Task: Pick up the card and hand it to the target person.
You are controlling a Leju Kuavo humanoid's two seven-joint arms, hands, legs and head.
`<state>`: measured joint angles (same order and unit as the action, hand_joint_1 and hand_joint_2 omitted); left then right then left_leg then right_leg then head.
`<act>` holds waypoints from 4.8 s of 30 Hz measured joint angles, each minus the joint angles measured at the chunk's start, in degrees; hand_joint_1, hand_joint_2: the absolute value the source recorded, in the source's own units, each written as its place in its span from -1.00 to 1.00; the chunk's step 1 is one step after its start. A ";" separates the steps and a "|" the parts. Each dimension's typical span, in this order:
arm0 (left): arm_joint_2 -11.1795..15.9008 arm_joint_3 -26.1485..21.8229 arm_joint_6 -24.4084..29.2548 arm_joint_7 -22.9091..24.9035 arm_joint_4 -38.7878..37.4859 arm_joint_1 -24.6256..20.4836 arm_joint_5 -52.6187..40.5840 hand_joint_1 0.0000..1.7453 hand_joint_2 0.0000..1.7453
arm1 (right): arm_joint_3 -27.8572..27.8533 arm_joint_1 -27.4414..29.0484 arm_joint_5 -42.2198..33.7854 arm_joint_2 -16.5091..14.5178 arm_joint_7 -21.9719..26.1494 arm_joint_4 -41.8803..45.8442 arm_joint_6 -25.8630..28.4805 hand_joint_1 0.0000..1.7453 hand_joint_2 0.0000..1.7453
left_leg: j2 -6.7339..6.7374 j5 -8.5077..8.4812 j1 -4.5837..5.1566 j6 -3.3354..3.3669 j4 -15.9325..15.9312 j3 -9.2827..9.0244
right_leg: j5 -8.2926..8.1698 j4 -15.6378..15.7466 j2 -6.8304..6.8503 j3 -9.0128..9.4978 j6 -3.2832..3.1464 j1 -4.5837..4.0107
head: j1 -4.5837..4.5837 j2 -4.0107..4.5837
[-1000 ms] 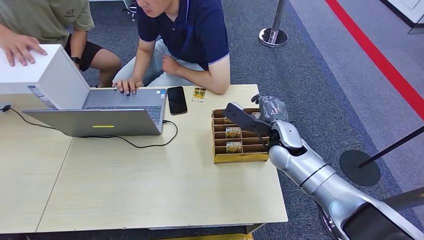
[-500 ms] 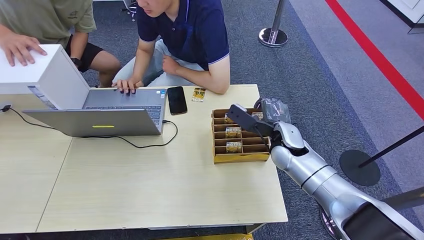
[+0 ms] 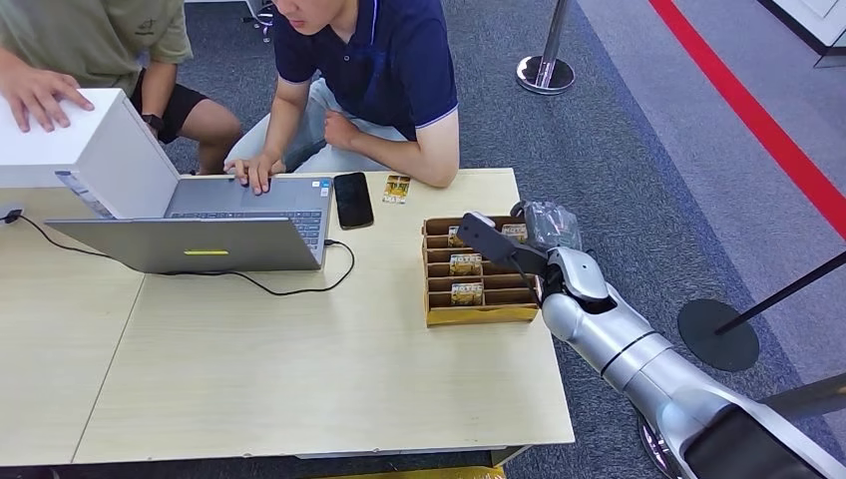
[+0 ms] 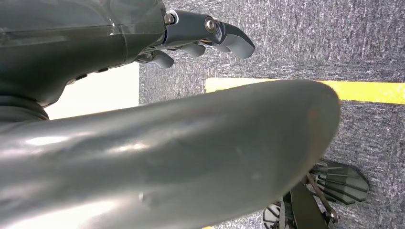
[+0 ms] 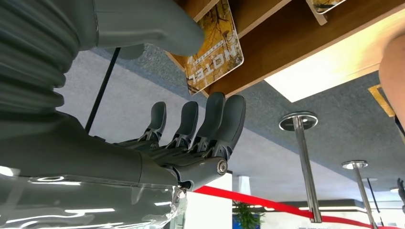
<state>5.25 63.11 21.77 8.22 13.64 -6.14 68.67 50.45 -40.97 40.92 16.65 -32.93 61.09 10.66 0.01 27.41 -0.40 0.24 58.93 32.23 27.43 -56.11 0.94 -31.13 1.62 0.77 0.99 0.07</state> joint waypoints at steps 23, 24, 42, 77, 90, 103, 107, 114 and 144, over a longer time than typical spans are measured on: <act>0.00 0.01 0.01 -0.04 0.00 0.00 0.09 -1.00 -1.00 | 0.06 0.01 -0.43 -0.10 1.04 -2.01 -0.83 0.52 1.00 | 0.00 0.00 0.00 0.00 0.00 0.00 | 0.00 0.00 0.01 0.01 0.00 0.00 | 0.00 0.00; 0.00 0.01 0.03 -0.07 0.00 0.00 0.09 -1.00 -1.00 | 0.06 -0.01 -0.45 -0.11 1.13 -2.03 -0.86 0.52 1.00 | 0.00 0.00 0.00 0.00 0.00 0.00 | 0.00 0.00 0.01 0.01 0.00 0.00 | 0.00 0.00; 0.02 -0.03 1.54 -2.14 0.00 0.00 1.46 -1.00 1.00 | 0.04 -0.22 -0.80 -0.34 1.68 -2.43 -0.73 0.50 1.00 | 0.00 0.00 0.00 0.00 0.00 -0.03 | 0.00 0.00 0.00 0.03 0.00 0.00 | 0.00 0.00; -0.15 0.00 0.59 -1.82 0.00 -0.04 -0.02 -1.00 1.00 | -1.78 -2.11 24.13 -0.95 9.47 7.82 12.55 0.50 1.00 | 0.03 0.00 -0.01 0.00 0.01 0.01 | -0.01 -0.01 -0.02 0.02 0.00 0.00 | 0.00 0.00; -0.13 1.08 -0.28 -2.72 0.00 -0.04 -1.46 -1.00 -1.00 | -0.20 -4.72 25.46 -2.88 9.39 -1.41 13.71 -1.00 1.00 | 0.03 0.00 0.00 0.00 0.01 0.00 | -0.01 -0.01 -0.01 0.01 0.00 0.00 | 0.00 0.00; -0.13 1.06 0.57 -3.16 0.00 0.08 -0.07 -1.00 -1.00 | -4.75 -1.29 2.51 -0.37 11.90 -0.38 24.55 -1.00 1.00 | 0.04 0.00 0.03 0.01 0.04 -0.08 | -0.01 0.03 -0.03 0.02 0.00 0.02 | -0.01 0.00; -0.14 1.05 1.17 -3.83 0.00 0.25 0.98 -1.00 -1.00 | -11.59 3.95 -25.08 2.45 21.69 3.48 28.56 -1.00 1.00 | -0.01 0.02 0.05 0.02 0.05 -0.06 | -0.01 0.05 0.02 0.03 0.00 0.05 | 0.01 0.00; -0.15 1.04 1.45 -4.22 0.00 0.42 1.84 -1.00 -1.00 | -25.15 14.32 -58.43 7.01 38.12 8.50 25.33 -1.00 1.00 | -0.03 0.06 0.06 0.07 0.04 -0.06 | 0.00 0.06 0.04 0.02 0.01 0.05 | 0.00 0.00; -1.20 1.02 3.41 -1.97 0.00 0.27 3.05 -1.00 1.00 | -40.00 37.13 -87.88 -1.03 28.89 -37.47 -0.52 -1.00 -1.00 | 0.11 0.22 -0.04 -0.02 -0.03 -0.07 | 0.13 0.06 -0.13 -0.04 -0.04 -0.04 | 0.00 0.00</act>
<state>4.04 64.13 25.18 6.25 13.64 -5.87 71.72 10.45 -3.84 -46.96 15.62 -4.03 23.63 10.14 0.12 27.63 -0.44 0.22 58.90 32.16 27.57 -56.05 0.82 -31.16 1.58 0.73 0.99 0.07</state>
